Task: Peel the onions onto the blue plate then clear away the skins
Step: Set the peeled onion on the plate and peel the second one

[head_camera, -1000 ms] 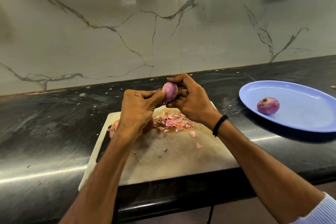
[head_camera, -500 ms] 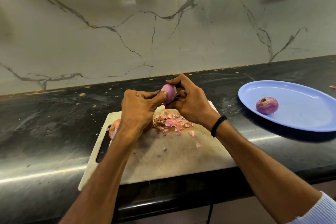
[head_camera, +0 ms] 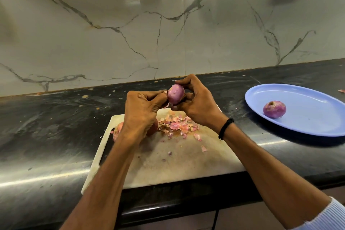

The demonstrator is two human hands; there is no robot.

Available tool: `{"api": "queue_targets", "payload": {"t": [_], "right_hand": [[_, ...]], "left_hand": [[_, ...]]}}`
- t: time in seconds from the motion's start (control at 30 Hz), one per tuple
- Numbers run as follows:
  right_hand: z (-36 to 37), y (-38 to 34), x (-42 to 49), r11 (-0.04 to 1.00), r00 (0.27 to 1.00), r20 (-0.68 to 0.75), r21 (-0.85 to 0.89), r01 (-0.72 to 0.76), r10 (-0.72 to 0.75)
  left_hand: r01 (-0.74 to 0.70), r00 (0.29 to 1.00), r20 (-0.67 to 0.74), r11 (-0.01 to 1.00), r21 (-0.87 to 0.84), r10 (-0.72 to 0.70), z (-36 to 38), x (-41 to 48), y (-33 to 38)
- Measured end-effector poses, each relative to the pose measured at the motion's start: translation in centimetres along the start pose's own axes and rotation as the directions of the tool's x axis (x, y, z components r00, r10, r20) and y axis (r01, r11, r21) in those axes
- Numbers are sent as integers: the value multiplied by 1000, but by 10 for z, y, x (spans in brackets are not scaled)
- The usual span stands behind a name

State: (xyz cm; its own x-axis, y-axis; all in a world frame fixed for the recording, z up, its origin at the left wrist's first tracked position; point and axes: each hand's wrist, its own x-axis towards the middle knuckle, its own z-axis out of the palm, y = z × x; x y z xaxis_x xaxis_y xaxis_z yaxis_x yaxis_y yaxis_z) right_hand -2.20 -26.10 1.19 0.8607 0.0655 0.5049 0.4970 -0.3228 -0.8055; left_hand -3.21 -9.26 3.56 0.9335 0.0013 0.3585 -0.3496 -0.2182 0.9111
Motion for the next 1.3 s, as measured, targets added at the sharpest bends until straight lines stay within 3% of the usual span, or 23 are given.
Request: {"api": "queue_targets", "payload": {"t": [0.17,0.47,0.67,0.87,1.03,1.3], "right_hand": [[0,2,3,1000,1000,-16,8,12,-12],[0,2,2,992,997,82,130,-2,-9],[-4,4,5,967,997,49,243,-75,65],[-7,5,5,949,989,17,280,-143,145],[-5,-2,5,826,959,74,493,-273,273],[-6,-10,5,610,911,176,693,-384,374]], "left_hand": [[17,1000,27,988,-156,-13,2,0,2],[24,999,-36,987,-160,-30,1,1,4],[49,994,-98,995,84,-41,-2,7,-6],[53,995,-93,934,353,-21,-5,10,-13],[21,995,-95,903,430,22,-7,11,-15],[-150,983,-54,941,304,175,-2,9,-9]]}}
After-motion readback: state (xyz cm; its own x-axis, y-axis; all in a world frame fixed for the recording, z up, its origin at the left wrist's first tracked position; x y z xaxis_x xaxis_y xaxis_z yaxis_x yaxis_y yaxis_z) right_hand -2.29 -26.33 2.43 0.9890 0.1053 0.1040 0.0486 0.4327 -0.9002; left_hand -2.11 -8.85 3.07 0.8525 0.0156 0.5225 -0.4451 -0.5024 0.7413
